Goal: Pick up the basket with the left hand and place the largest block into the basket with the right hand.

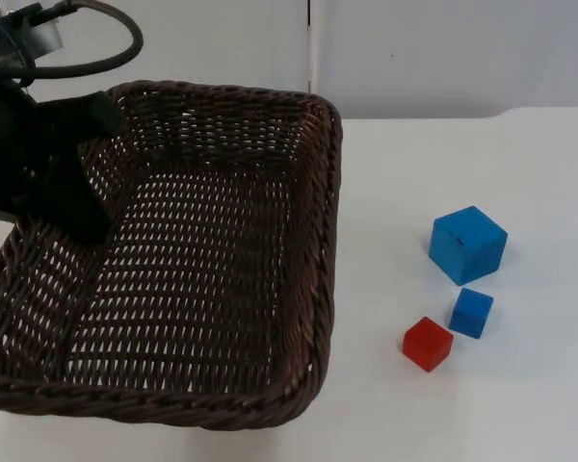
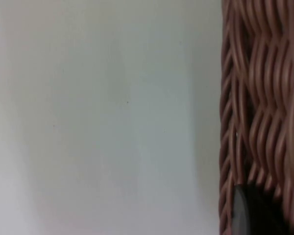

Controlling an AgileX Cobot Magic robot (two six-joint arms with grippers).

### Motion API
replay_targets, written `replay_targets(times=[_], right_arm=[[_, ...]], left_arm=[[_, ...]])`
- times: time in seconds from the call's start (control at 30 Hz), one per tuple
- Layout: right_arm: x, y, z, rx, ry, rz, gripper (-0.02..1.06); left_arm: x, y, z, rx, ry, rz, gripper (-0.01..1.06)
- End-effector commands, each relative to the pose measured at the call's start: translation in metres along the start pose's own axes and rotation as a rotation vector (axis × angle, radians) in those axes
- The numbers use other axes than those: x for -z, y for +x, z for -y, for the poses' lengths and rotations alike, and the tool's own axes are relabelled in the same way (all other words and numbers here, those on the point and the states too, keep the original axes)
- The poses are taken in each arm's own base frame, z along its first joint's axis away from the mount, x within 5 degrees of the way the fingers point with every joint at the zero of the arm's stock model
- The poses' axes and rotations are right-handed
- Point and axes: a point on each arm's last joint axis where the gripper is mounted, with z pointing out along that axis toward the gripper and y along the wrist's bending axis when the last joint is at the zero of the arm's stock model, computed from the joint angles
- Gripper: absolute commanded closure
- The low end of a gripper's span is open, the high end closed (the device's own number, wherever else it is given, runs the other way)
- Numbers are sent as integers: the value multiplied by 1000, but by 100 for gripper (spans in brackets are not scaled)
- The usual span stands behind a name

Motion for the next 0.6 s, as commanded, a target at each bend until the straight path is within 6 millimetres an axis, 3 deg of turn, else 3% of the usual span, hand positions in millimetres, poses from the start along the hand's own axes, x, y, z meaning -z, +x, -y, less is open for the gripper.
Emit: replay_targets(times=[0.0,0.37,0.57], right_arm=[[-1,1,-1,-9,1,4,0],[0,-1,-2,-18,-14,17,0],[-8,-21,-1,-18,-11,30,0]], left_arm=[[4,0,4,0,15,15,105],[4,0,4,4,17,11,105],[4,0,4,4,17,11,105]])
